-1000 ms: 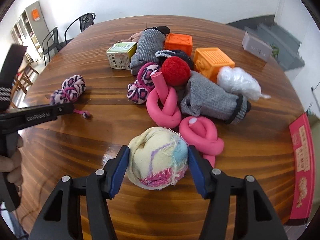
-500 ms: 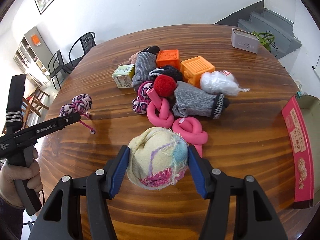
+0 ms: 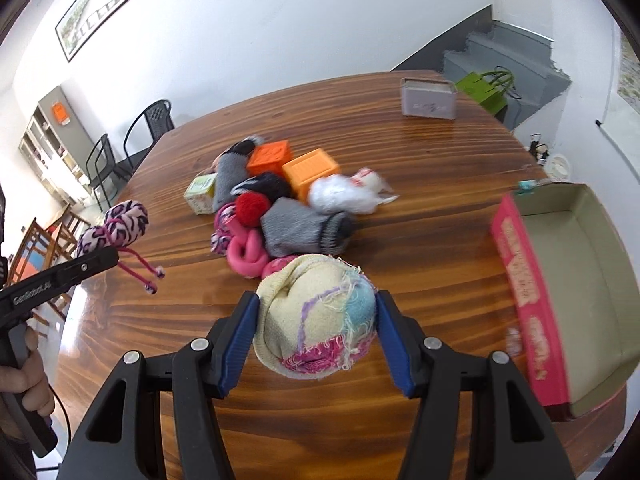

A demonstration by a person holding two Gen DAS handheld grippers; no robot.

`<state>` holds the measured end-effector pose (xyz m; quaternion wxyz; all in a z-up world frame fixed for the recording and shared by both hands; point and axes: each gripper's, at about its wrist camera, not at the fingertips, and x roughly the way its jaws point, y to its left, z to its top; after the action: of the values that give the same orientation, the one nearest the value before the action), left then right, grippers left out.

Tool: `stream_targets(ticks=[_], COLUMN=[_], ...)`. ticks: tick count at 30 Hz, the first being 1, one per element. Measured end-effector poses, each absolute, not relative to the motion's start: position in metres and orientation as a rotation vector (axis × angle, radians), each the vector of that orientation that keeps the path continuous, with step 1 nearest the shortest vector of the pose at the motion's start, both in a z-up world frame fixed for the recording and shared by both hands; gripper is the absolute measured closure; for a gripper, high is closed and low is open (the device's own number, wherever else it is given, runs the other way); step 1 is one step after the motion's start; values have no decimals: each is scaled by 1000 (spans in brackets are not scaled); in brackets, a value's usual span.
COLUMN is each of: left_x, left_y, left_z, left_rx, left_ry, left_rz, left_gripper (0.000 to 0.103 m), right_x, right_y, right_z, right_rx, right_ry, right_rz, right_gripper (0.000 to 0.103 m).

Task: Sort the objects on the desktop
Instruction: 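Carry both toys to the pink-rimmed box and open both tools inside it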

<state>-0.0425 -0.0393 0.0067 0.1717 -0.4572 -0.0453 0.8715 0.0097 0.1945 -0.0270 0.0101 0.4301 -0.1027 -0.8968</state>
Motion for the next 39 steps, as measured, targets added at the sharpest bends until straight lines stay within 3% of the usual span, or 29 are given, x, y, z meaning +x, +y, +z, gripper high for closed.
stream_targets(ticks=[18, 34, 35, 36, 38, 39], left_x=[-13, -30, -32, -33, -34, -34], left_y=[176, 308, 315, 320, 327, 329], left_z=[53, 64, 61, 59, 54, 52], left_rx=[-1093, -1035, -1049, -1064, -1076, -1076], left_ry=[-34, 21, 20, 13, -11, -24], left_rz=[2214, 2088, 2065, 2041, 2027, 2033], left_gripper=[70, 70, 66, 42, 10, 10], right_x=[101, 103, 103, 102, 101, 100], right_y=[396, 450, 451, 452, 454, 455], right_z=[5, 3, 2, 0, -2, -3], right_rx=[1336, 1319, 1324, 1329, 1339, 1344], right_ry=[-537, -582, -589, -595, -609, -615], right_rz=[-3157, -3206, -3204, -3201, -3196, -3193], right_gripper=[40, 40, 39, 37, 37, 36])
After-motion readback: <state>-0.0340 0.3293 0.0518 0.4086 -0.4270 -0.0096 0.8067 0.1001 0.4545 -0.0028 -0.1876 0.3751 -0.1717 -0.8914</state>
